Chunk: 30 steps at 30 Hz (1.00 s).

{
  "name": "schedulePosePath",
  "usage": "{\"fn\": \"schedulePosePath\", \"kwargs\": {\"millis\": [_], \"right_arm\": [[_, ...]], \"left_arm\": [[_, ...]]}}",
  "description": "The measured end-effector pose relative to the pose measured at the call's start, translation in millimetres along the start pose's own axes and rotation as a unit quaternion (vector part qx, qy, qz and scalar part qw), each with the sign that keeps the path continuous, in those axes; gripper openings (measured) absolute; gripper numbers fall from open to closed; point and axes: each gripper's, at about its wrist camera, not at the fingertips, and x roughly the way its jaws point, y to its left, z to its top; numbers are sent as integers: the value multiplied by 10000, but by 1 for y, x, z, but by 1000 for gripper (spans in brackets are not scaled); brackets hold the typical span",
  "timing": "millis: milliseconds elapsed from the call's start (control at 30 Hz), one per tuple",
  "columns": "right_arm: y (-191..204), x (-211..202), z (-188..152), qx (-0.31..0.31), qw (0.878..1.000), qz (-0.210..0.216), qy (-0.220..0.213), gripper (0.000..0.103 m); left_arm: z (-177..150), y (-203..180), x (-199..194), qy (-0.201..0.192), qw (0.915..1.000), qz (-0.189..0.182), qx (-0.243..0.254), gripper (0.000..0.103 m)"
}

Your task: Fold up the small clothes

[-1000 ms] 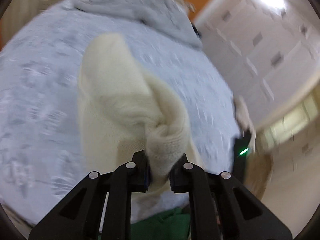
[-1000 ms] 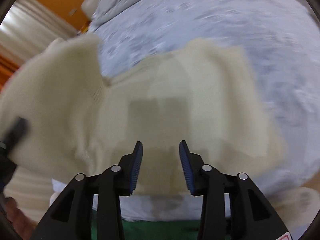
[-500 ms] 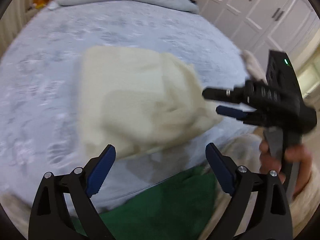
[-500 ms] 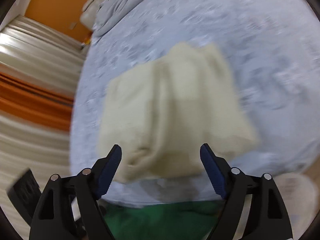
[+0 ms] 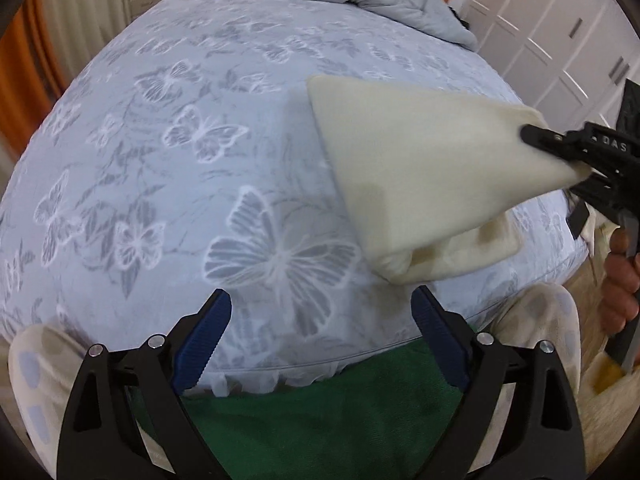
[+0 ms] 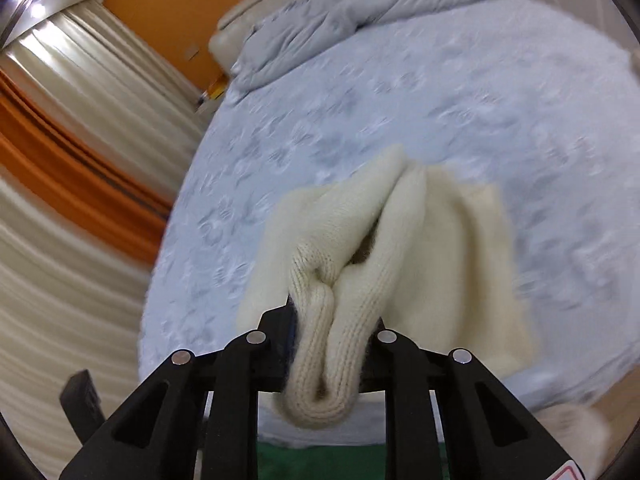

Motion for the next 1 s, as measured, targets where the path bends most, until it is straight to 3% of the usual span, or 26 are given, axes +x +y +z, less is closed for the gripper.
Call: {"fn": "schedulePosePath", "kwargs": {"millis": [67, 100, 167, 200, 300, 400, 467, 567, 700, 733, 767, 833, 900, 933, 967, 1000], "right_arm": [[-36, 9, -7, 102, 9985, -516, 172, 19], [-62, 29, -14, 197, 9947, -833, 564, 19], [-98, 62, -30, 544, 9861, -1022, 1193, 21], [-108, 65, -36, 742, 9850, -898, 1275, 21], [-96, 41, -26, 658, 9896, -926, 884, 34], [-81, 19, -19, 414, 9898, -1231, 578, 37], [-64, 2, -21, 170, 9896, -1384, 355, 38], [-36, -5, -18, -235, 9940, -1024, 316, 40], [-26, 7, -25, -521, 9923, -1036, 438, 43], [-31, 14, -25, -419, 9926, -995, 548, 40], [-34, 19, -26, -314, 9933, -936, 592, 35], [-39, 25, -28, -91, 9949, -763, 661, 25], [-46, 34, -28, -104, 9922, -997, 744, 20], [-52, 45, -31, -187, 9880, -1259, 871, 6], [-58, 55, -35, -189, 9835, -1454, 1060, 0], [-68, 67, -40, -102, 9781, -1628, 1295, 0]], "left_arm": [[0, -9, 2, 38, 9999, -51, 124, 89], [0, -15, 7, 71, 9998, -74, 194, 89], [1, -28, 17, 182, 9992, -114, 324, 89], [1, -34, 18, 211, 9990, -123, 368, 89], [7, -47, 23, 225, 9985, -139, 477, 89], [15, -58, 26, 173, 9981, -176, 557, 90], [19, -65, 36, 226, 9970, 72, 735, 90], [16, -66, 57, 485, 9953, 192, 820, 90], [11, -72, 76, 582, 9940, 234, 891, 90], [12, -74, 77, 483, 9943, 244, 922, 89], [14, -76, 78, 360, 9941, 235, 1000, 79], [18, -76, 86, 371, 9889, 644, 1288, 47], [21, -62, 94, 456, 9901, 813, 1047, 47], [22, -54, 99, 539, 9909, 866, 883, 47], [21, -45, 105, 680, 9916, 847, 697, 49], [20, -42, 109, 749, 9913, 869, 644, 50]]}}
